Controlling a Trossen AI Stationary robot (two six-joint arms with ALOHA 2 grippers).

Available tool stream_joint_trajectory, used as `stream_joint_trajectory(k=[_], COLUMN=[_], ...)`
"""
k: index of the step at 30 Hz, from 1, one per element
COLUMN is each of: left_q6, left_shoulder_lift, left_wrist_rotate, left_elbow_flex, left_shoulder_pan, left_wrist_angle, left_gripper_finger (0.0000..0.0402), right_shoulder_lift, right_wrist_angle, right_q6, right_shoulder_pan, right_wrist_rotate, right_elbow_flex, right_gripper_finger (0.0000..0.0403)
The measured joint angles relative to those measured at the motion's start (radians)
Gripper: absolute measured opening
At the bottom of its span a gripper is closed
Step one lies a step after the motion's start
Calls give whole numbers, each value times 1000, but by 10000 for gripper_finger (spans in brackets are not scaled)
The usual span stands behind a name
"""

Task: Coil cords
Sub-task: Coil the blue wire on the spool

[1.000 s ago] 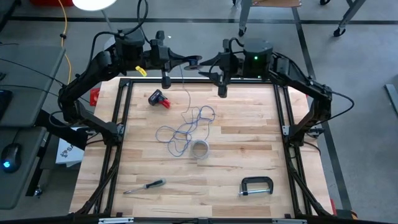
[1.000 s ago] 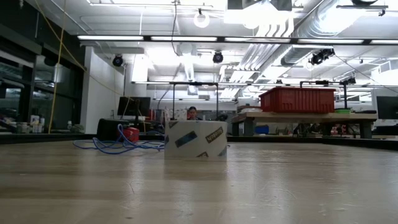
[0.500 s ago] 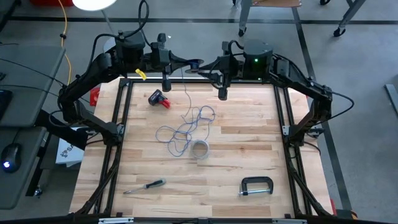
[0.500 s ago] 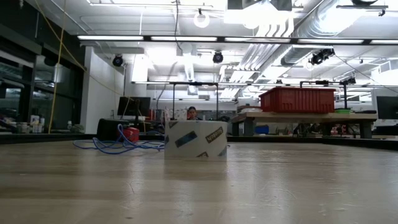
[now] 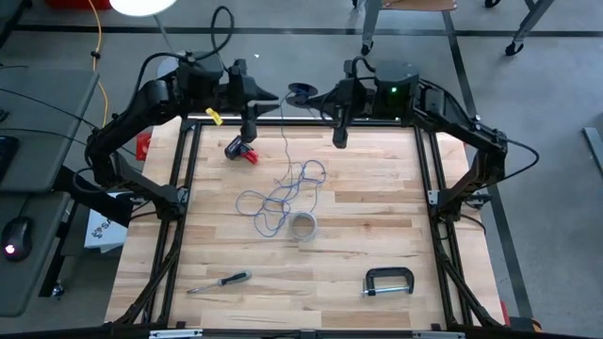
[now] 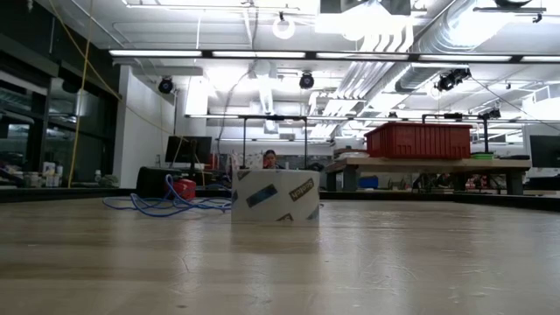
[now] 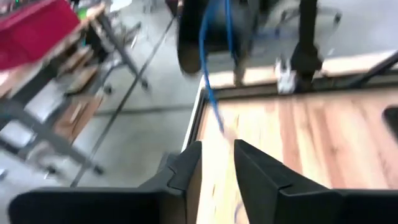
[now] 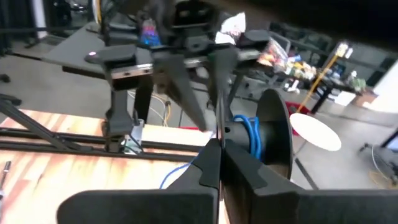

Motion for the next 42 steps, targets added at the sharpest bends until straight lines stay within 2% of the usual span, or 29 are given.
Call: stream_joint_trajectory(k=[5, 7, 9, 12, 16, 18, 21, 26, 30, 33, 38, 42], left_q6=[19, -21, -88, -175, -341, -421, -511, -512, -482, -502, -503, -478], left_shoulder_lift=[-33, -48, -75, -154, -285, -343, -410, -489, -532, -539, -492, -440], left_wrist_rotate=[-83, -45, 54, 164, 199, 201, 177, 123, 77, 47, 144, 148], left_elbow_flex=[0, -8, -68, -282, -611, -730, -833, -851, -839, -820, -795, -794], left_shoulder_pan=[3, 18, 51, 97, 109, 101, 83, 63, 59, 60, 59, 60], left_wrist_angle=[-138, -157, -117, 54, 384, 511, 612, 617, 622, 676, 809, 881], left_gripper_finger=[114, 116, 117, 117, 117, 117, 117, 117, 117, 117, 127, 145], right_shoulder_lift=[0, 2, 7, 10, 10, 10, 12, 12, 11, 10, 10, 10], right_wrist_angle=[-36, -29, -5, 73, 179, 240, 415, 896, 1145, 1206, 1239, 1233], right_q6=[58, 85, 110, 146, 237, 280, 355, 594, 765, 819, 857, 877], right_shoulder_pan=[-39, -57, -75, -102, -135, -143, -144, -145, -147, -136, -109, -98], right_wrist_rotate=[-10, -48, -95, -178, -273, -302, -350, -423, -432, -434, -400, -385], right_elbow_flex=[0, 0, 0, -38, -117, -176, -284, -462, -517, -515, -489, -480], right_gripper_finger=[1, 1, 0, 0, 0, 0, 0, 0, 0, 0, 0, 0])
